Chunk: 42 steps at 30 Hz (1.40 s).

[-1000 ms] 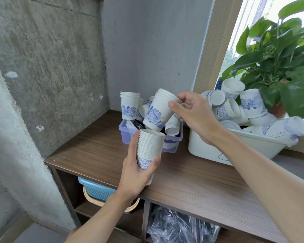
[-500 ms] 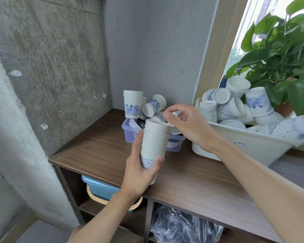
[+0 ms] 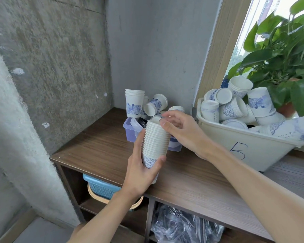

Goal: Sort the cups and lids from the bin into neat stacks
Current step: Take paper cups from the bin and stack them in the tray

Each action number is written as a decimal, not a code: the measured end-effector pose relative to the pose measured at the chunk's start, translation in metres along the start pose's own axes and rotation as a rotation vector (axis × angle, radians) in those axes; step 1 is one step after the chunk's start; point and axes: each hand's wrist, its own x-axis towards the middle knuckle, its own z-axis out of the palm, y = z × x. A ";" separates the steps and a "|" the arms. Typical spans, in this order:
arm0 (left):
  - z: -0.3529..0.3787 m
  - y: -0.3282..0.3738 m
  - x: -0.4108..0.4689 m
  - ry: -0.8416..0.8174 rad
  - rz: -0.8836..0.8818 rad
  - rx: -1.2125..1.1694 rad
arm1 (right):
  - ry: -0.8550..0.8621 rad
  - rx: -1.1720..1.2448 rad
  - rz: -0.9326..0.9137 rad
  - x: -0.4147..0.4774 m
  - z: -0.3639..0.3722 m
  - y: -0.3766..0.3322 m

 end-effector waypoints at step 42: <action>-0.063 -0.025 0.027 0.103 -0.064 0.064 | 0.236 0.010 -0.092 0.078 0.016 -0.036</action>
